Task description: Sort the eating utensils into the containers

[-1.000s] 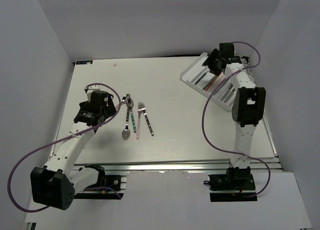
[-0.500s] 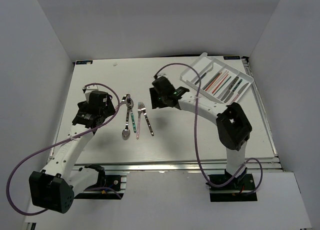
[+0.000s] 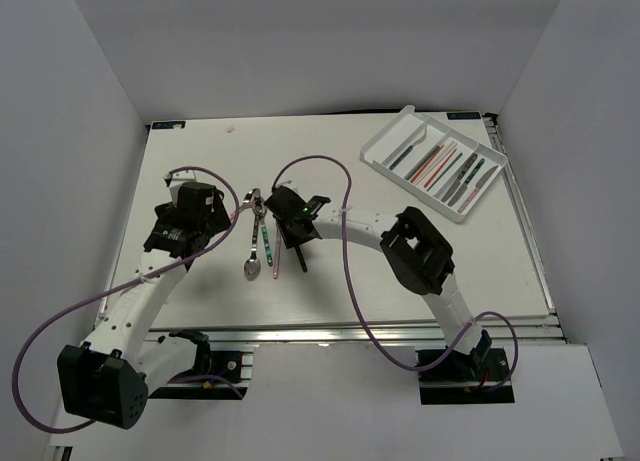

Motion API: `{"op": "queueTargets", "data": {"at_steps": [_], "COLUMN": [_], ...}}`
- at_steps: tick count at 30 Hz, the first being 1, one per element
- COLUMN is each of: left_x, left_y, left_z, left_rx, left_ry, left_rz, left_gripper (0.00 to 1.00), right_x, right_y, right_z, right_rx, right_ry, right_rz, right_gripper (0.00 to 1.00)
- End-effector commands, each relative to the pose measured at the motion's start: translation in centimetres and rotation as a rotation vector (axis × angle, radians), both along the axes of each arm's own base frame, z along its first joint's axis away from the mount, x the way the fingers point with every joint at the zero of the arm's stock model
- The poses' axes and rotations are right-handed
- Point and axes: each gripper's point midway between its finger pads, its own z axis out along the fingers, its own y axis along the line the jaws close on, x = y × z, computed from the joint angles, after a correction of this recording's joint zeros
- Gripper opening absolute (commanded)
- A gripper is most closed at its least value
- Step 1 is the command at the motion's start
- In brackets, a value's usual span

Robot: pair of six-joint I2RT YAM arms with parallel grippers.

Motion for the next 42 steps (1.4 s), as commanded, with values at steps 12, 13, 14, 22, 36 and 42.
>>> {"op": "queueTargets", "data": {"at_steps": [12, 13, 14, 22, 36, 42], "left_x": [0.1, 0.1, 0.1, 0.1, 0.2, 0.2], "left_y": [-0.4, -0.4, -0.4, -0.4, -0.4, -0.4], "left_z": [1.0, 1.0, 0.9, 0.9, 0.9, 0.7], "left_rx": [-0.025, -0.025, -0.027, -0.028, -0.026, -0.023], "left_ry": [-0.046, -0.046, -0.044, -0.044, -0.043, -0.035], "left_rz": [-0.018, -0.018, -0.02, -0.021, -0.021, -0.02], "left_gripper": [0.98, 0.98, 0.98, 0.98, 0.98, 0.98], "right_x": [-0.4, -0.3, -0.4, 0.8, 8.2, 16.1], "right_y": [-2.1, -2.1, -2.0, -1.5, -10.1, -17.2], "right_z": [-1.1, -0.9, -0.7, 5.0, 12.4, 14.3], "right_rx": [-0.108, -0.1, -0.086, 0.175, 0.296, 0.246], "right_ry": [0.021, 0.021, 0.034, 0.007, -0.129, -0.216], "right_rz": [-0.016, -0.016, -0.008, -0.011, -0.218, -0.43], "right_gripper": [0.18, 0.18, 0.17, 0.0, 0.0, 0.0]}}
